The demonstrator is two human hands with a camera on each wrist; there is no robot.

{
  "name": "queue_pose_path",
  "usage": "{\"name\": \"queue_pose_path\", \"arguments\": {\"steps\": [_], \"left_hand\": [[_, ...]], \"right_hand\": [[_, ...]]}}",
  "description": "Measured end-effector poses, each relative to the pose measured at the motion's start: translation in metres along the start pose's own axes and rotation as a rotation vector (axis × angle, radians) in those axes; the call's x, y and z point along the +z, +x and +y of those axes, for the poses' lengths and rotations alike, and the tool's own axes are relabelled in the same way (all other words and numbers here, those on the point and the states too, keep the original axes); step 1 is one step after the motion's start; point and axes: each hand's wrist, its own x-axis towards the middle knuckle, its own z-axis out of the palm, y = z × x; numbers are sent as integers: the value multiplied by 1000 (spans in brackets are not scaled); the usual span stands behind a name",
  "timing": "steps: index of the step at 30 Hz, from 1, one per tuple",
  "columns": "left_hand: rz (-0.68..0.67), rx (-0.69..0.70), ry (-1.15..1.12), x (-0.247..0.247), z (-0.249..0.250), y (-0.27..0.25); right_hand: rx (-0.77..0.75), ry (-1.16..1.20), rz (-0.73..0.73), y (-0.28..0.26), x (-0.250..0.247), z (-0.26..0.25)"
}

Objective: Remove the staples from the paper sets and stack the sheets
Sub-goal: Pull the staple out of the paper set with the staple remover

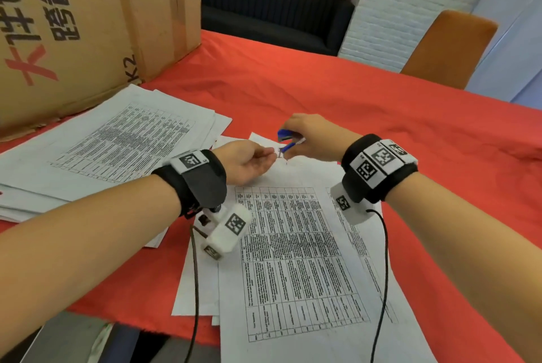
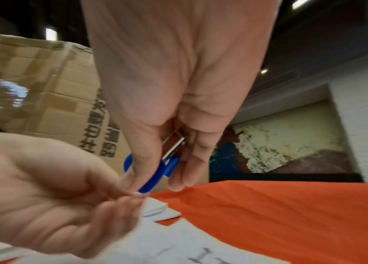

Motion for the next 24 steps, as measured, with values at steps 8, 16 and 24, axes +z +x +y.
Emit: {"name": "queue_pose_path", "arguments": {"steps": [8,16,24], "left_hand": [[64,239,1575,1,-1,13],[71,176,1783,6,-5,24],[41,283,2005,14,-9,24]], "right_hand": [[61,-196,-301,9,38,-9],[15,-340,-399,21,43,-16],[20,-206,-333,16,44,-3]]}}
